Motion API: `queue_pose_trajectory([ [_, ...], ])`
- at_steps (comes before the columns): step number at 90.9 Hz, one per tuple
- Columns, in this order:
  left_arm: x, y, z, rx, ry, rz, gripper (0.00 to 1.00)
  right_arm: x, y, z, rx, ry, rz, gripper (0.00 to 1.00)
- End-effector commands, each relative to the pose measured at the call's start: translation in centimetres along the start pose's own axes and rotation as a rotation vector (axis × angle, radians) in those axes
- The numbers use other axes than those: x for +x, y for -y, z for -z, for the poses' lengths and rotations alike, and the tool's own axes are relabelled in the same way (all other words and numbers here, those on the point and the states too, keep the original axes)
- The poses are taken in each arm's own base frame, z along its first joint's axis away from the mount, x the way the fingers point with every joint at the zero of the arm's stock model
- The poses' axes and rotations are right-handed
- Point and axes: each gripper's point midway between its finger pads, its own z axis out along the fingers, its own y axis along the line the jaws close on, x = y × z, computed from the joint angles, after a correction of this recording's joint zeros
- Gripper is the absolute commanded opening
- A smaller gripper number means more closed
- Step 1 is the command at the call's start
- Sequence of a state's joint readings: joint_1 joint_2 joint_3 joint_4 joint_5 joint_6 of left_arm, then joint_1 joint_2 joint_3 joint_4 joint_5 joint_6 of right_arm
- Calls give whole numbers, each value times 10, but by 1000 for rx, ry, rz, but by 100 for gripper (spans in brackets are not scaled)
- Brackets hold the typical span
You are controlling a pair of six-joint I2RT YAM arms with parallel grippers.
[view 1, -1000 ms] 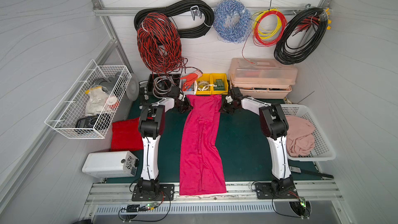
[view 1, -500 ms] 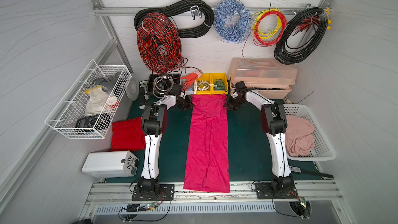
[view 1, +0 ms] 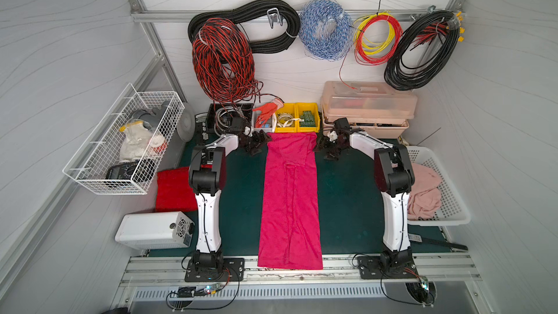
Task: Fold and stack t-shirts
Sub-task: Adjust the T-shirt at the center of the board.
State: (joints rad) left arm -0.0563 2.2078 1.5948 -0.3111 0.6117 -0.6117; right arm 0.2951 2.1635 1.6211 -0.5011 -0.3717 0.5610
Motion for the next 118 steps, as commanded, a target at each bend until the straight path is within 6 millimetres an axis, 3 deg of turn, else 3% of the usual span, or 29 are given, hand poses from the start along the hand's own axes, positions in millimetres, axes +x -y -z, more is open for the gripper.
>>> queue_pose_trajectory([
  [1, 21, -29, 25, -128, -11, -8, 100, 29, 14, 19, 102, -16, 11, 99],
  [11, 70, -19, 65, -177, -62, -64, 100, 76, 3, 37, 103, -68, 12, 99],
  [21, 144, -14, 95, -155, -153, -93, 100, 138, -15, 50, 12, -132, -8, 98],
  [29, 196, -19, 106, -104, -196, -63, 100, 183, -21, 55, -35, -136, -9, 82],
  [39, 227, -21, 107, -47, -208, -31, 88, 216, -18, 49, -69, -166, -18, 66],
  [46, 237, -18, 105, -24, -235, -17, 71, 226, -15, 42, -68, -196, -30, 64],
  [51, 243, -22, 103, -60, -261, -26, 67, 231, -15, 37, -52, -212, -21, 65],
  [64, 244, -38, 103, -179, -283, -78, 92, 229, -14, 36, -13, -192, 19, 68],
  [76, 245, -45, 90, -197, -331, -68, 92, 225, -7, 29, 13, -204, 12, 67],
  [107, 236, -70, 54, -305, -391, -55, 77, 221, 7, 1, 61, -235, -9, 44],
  [118, 232, -69, 40, -285, -401, -42, 59, 212, 9, 0, 61, -220, -18, 27],
])
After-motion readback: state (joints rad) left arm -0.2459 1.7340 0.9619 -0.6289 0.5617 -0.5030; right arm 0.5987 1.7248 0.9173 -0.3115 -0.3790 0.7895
